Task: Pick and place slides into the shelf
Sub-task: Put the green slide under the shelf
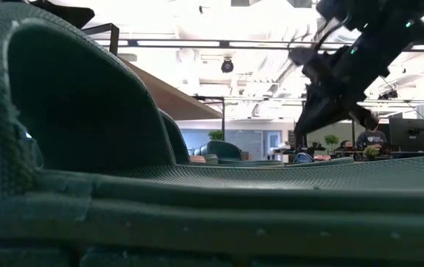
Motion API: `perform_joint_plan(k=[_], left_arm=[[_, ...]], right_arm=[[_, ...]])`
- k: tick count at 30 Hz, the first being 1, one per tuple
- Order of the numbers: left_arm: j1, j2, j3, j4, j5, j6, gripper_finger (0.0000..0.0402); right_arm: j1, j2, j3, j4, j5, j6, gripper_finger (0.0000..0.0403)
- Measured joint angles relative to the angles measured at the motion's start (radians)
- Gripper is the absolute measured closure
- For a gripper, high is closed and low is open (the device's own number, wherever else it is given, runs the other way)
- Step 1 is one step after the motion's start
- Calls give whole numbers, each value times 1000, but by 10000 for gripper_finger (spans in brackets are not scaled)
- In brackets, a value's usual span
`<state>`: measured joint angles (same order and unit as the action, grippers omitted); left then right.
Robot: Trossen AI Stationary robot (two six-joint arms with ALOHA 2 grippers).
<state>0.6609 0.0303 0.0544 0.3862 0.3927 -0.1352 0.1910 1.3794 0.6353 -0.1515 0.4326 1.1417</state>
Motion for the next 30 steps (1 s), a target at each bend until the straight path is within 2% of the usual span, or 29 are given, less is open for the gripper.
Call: perform_joint_plan(k=[3,6,12,16,30], left_arm=[[0,0,0,0,0,0,401],[0,0,0,0,0,0,401],[0,0,0,0,0,0,401],[0,0,0,0,0,-1,401],[0,0,0,0,-1,0,401]], right_arm=[[-49,59,0,54,-66,-66,403],[-88,148,0,186,-134,-151,403],[-146,257,0,296,-149,-194,403],[-175,266,1,336,-154,-225,403],[-341,266,1,307,-166,-293,403]])
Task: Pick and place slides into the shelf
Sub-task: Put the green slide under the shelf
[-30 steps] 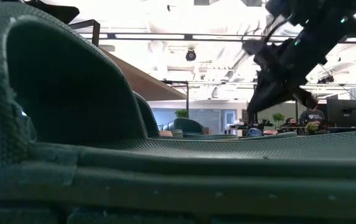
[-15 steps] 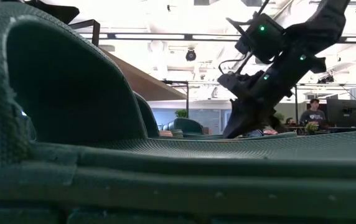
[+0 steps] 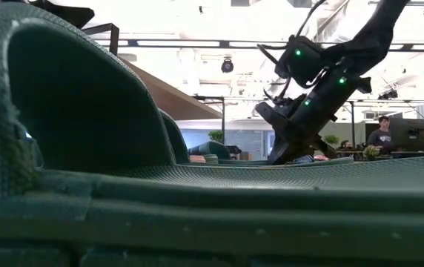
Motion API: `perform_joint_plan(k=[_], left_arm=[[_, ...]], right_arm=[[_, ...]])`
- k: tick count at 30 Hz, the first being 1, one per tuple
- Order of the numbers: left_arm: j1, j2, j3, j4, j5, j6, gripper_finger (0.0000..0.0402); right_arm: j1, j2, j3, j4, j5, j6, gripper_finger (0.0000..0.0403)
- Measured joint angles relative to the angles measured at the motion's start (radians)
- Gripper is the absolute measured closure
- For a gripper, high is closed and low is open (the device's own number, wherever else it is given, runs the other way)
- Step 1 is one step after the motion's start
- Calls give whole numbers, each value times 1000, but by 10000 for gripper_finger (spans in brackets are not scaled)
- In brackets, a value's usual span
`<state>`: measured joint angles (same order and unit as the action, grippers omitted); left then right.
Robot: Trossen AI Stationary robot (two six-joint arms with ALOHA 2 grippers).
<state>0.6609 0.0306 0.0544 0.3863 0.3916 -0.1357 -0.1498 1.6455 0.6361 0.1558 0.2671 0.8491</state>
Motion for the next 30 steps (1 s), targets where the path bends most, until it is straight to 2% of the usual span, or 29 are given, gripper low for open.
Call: perform_joint_plan(k=[12,18,22,30], left_arm=[[0,0,0,0,0,0,401],[0,0,0,0,-2,0,401],[0,0,0,0,-1,0,401],[0,0,0,0,-1,-1,401]], right_arm=[[-83,16,18,35,-48,-71,403],[-99,127,124,37,-116,-129,403],[-99,188,197,6,-115,-143,403],[-122,204,255,-3,-103,-195,403]])
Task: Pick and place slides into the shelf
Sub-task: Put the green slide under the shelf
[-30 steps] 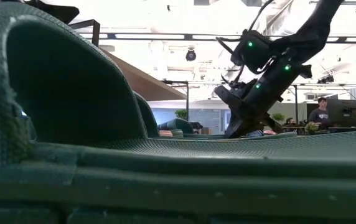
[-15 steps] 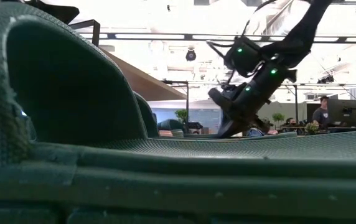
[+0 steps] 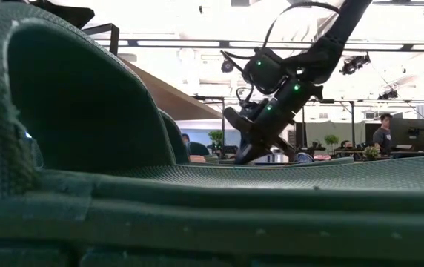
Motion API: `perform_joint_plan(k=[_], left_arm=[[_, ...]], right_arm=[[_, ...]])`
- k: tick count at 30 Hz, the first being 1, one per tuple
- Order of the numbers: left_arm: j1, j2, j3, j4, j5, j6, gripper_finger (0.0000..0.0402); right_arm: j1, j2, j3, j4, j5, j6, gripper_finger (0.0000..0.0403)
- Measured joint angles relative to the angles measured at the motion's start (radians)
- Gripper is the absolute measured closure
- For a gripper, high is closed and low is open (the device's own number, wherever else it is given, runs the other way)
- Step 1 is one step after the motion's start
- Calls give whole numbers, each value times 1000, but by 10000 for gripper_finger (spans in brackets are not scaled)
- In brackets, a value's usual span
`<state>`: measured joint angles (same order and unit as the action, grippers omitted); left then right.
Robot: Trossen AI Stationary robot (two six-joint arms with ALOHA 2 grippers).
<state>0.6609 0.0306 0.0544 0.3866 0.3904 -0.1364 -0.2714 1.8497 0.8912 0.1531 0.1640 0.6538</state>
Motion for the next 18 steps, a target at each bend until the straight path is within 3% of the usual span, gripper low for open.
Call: perform_joint_plan(k=[10,15,18], left_arm=[[0,0,0,0,0,0,401],[0,0,0,0,1,0,401],[0,0,0,0,1,0,401]], right_arm=[[-70,0,54,-6,-32,-38,403],[-68,-12,62,-29,-110,-61,403],[-57,-45,63,-87,-95,-84,403]])
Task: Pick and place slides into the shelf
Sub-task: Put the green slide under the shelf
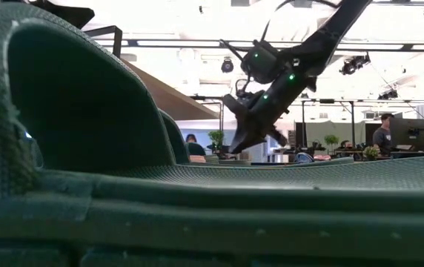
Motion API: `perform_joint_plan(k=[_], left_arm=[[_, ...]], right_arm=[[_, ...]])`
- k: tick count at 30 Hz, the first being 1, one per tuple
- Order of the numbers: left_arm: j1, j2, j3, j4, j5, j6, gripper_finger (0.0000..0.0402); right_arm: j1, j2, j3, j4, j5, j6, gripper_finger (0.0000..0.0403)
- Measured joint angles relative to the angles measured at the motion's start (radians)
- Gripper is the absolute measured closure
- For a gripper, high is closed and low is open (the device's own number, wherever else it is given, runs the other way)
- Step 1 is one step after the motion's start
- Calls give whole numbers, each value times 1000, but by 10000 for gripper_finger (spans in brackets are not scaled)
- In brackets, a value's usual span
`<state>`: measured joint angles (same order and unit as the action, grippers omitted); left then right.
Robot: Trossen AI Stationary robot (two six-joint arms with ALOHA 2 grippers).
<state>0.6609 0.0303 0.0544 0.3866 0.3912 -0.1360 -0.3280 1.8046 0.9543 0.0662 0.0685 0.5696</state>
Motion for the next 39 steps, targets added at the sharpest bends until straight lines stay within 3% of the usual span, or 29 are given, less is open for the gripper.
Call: perform_joint_plan(k=[7,10,12,16,21,26,39], left_arm=[[0,0,0,0,-5,0,401],[0,0,0,-1,-13,0,401],[0,0,0,0,-14,0,401],[0,0,0,0,-13,0,401],[0,0,0,0,-13,-3,401],[0,0,0,0,-12,-3,401],[0,0,0,-1,-10,-3,401]], right_arm=[[0,-106,0,-210,61,-43,403],[-13,-143,-33,-217,56,-38,403],[-29,-168,-90,-145,10,-30,403],[-63,-218,-278,196,-112,23,403],[-66,-249,-409,295,-36,32,403],[-52,-209,-365,253,31,24,403],[-92,-30,-175,110,38,-3,403]])
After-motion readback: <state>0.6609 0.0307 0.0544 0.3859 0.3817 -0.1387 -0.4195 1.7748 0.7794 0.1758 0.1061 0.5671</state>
